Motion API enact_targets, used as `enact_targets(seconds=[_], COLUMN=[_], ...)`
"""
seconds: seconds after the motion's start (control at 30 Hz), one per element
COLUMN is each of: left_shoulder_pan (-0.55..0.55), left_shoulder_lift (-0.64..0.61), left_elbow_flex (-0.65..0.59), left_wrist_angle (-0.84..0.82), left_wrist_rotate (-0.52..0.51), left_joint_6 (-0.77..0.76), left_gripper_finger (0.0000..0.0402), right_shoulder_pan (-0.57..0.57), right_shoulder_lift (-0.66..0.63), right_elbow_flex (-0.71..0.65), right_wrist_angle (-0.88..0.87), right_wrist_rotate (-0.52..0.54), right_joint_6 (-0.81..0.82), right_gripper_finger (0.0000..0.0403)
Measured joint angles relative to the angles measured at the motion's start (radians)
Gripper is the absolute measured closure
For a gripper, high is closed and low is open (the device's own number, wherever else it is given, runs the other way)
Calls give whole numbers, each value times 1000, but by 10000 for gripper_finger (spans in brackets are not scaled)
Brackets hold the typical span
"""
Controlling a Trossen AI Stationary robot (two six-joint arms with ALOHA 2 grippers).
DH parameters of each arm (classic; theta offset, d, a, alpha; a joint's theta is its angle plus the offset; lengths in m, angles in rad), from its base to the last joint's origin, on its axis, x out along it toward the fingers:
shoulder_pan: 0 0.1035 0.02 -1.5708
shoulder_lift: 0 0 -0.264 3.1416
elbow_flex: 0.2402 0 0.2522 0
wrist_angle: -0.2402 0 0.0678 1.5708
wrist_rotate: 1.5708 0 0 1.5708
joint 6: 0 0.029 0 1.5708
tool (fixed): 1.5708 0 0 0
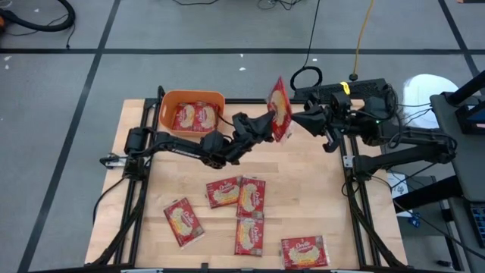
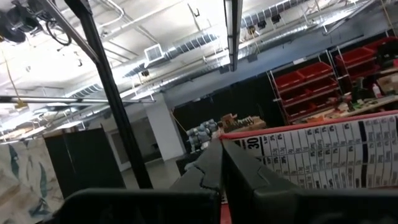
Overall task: Sort popcorn bags into baskets
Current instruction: Stack the red popcorn bag on top of the red popcorn bag in the orange bin
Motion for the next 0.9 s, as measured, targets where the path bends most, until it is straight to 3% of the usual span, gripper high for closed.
enact_targets(seconds=[0.27, 0.47, 0.77, 0.9], left_shoulder_pan=[23, 23, 21, 22], left_shoulder_lift=[0, 0, 0, 0], left_elbow_flex=[0, 0, 0, 0], left_wrist_angle=[3, -1, -6, -6], left_wrist_rotate=[99, 162, 171, 207], left_joint_6=[14, 44, 114, 133], left_gripper_finger=[329, 336, 338, 356], right_shoulder_pan=[0, 1, 0, 0], right_shoulder_lift=[-26, -66, -136, -153], right_elbow_flex=[0, 0, 0, 0], right_wrist_angle=[-78, -140, -289, -348], right_wrist_rotate=[-1, 1, 5, 30], right_joint_6=[-3, -4, 0, 1], right_gripper_finger=[403, 403, 401, 388])
